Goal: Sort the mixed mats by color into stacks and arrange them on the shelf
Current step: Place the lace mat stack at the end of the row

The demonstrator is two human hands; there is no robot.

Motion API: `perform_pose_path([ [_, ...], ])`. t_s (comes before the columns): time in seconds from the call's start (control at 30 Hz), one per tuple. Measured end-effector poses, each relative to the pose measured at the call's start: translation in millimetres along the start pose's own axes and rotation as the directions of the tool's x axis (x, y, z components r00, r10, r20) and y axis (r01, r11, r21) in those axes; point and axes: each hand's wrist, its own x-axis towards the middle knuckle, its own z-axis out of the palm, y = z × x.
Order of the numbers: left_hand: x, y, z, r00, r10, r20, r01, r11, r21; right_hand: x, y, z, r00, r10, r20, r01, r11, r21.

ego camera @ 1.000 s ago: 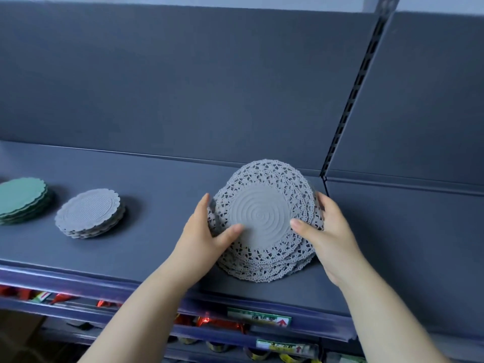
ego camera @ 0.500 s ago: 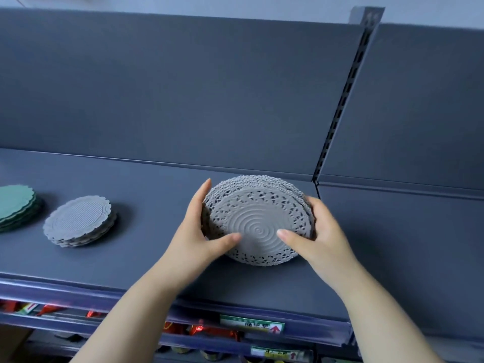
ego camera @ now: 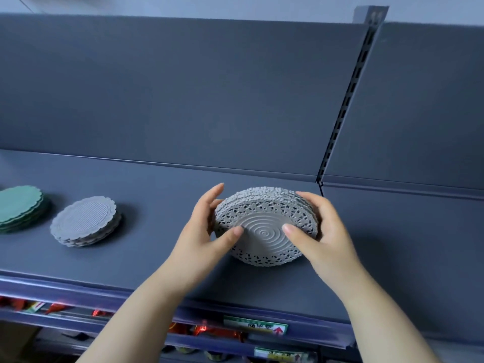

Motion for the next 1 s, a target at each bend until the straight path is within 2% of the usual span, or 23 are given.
perform_pose_path([
  [0.13, -1.8, -2.5, 7.1, 1.0, -0.003, 0.003, 0.003, 1.0, 0.013, -2.6, 0.6, 1.7, 1.0, -0.013, 0.014, 0.014, 0.999, -0.043],
  [0.23, -0.2, -2.1, 7.4, 1.0, 0.007, 0.006, -0.008, 0.998, 0.064, -2.0, 1.6, -0.3, 0.999, -0.031, -0.044, 0.029, 0.998, -0.048],
  [0.5, 2.1, -4.8, 10.4, 0.999, 0.011, 0.045, -0.017, 0.991, 0.134, -0.5, 9.4, -1.6, 1.0, 0.03, -0.003, -0.03, 0.998, -0.062],
  [0.7, -4.2, 1.3, 16.6, 1.0, 0.015, -0.016, -0.01, 0.967, 0.255, -3.0, 15.8, -4.7, 0.995, 0.097, 0.014, -0.092, 0.979, -0.184],
  [0.87, -4.9, 9.7, 20.5, 0.997, 0.056, -0.06, -0.027, 0.913, 0.407, -3.3, 7.6, -15.1, 0.995, 0.077, -0.069, -0.097, 0.923, -0.373],
  [1.0, -5.2, 20.3, 17.5, 0.993, 0.052, -0.108, -0.002, 0.908, 0.42, -1.9, -7.3, -18.9, 0.997, 0.056, -0.047, -0.07, 0.917, -0.392],
])
